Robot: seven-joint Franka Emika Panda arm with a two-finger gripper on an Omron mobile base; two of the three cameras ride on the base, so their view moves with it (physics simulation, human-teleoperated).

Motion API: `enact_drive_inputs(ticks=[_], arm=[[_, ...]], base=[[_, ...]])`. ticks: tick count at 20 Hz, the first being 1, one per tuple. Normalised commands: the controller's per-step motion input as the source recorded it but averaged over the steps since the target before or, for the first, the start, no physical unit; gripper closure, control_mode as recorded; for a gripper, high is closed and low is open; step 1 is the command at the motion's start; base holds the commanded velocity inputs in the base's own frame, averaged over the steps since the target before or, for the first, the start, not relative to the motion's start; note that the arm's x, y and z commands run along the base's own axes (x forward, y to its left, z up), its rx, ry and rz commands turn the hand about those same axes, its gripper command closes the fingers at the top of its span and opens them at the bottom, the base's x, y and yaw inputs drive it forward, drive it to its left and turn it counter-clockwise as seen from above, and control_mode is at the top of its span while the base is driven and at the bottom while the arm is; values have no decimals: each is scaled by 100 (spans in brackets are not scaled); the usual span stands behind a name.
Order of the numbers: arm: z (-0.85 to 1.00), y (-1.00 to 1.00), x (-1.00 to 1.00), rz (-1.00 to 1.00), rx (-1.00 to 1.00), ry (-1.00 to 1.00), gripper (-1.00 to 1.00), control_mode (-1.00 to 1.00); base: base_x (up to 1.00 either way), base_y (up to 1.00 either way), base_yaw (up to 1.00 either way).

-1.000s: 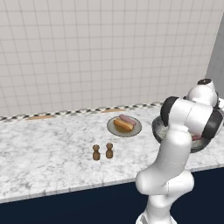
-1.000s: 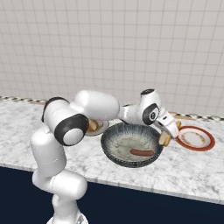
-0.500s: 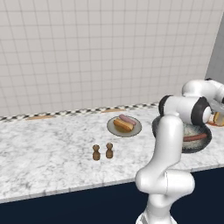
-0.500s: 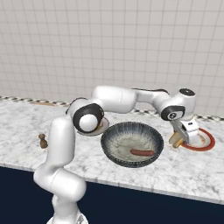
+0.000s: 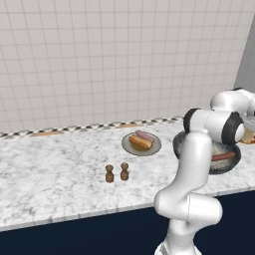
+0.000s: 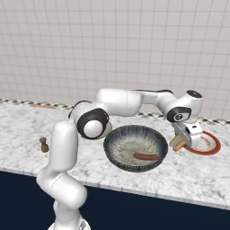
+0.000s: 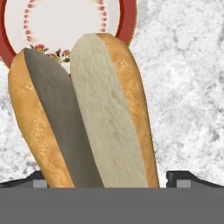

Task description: Place one bun and one sausage from the bowl on each plate.

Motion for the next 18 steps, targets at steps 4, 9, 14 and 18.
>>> enact_drive_inputs(ticks=[4, 9, 14, 18], arm=[[-14, -40, 44, -7, -8, 0, 100, -100], [0, -17, 42, -3, 0, 2, 100, -100], [-11, -10, 4, 0, 0, 1, 100, -100], [0, -30, 27, -1, 0, 0, 100, -100]], base=[[0, 0, 0], [0, 0, 0], [0, 0, 0], [0, 0, 0]])
